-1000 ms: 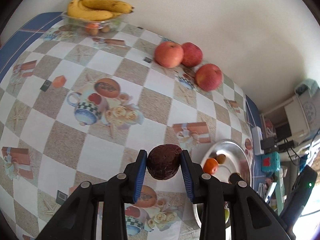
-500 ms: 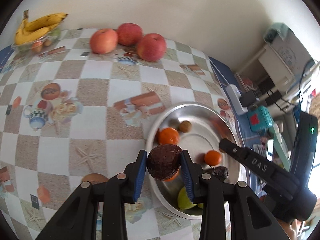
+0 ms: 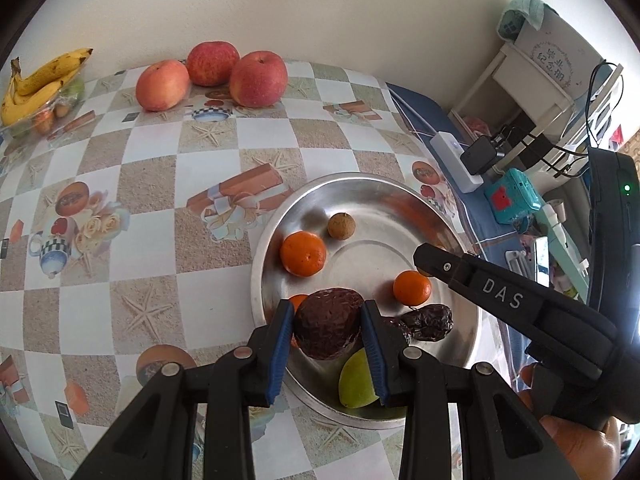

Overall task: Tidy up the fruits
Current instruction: 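Carry the date and potato to the steel plate and release them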

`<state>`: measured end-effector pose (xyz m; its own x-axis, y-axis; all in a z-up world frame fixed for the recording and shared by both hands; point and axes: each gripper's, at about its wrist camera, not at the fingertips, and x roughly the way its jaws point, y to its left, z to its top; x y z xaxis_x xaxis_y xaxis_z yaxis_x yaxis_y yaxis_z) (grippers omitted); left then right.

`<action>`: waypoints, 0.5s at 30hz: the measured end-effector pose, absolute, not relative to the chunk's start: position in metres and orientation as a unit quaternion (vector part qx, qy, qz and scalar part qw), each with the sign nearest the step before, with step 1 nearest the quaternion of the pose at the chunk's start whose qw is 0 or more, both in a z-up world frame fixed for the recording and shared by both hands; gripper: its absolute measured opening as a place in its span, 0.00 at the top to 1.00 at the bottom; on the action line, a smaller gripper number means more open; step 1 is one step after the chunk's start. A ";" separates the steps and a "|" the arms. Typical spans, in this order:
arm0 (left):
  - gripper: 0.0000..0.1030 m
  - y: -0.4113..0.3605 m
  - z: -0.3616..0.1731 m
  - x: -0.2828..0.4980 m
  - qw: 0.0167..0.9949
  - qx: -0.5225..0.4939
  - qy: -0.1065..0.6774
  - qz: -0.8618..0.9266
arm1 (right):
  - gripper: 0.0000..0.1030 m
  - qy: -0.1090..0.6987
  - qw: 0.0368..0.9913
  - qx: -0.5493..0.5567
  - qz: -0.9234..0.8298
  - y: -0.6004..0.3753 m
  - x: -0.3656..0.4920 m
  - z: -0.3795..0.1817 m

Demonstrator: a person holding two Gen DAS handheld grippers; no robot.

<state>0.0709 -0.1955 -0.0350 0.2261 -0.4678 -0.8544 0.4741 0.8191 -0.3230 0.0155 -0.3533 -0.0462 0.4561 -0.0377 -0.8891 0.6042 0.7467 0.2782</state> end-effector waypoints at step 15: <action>0.61 -0.192 -0.044 0.075 0.780 0.009 0.559 -0.281 | 0.74 0.491 0.794 0.296 -0.202 -0.354 0.016 -0.051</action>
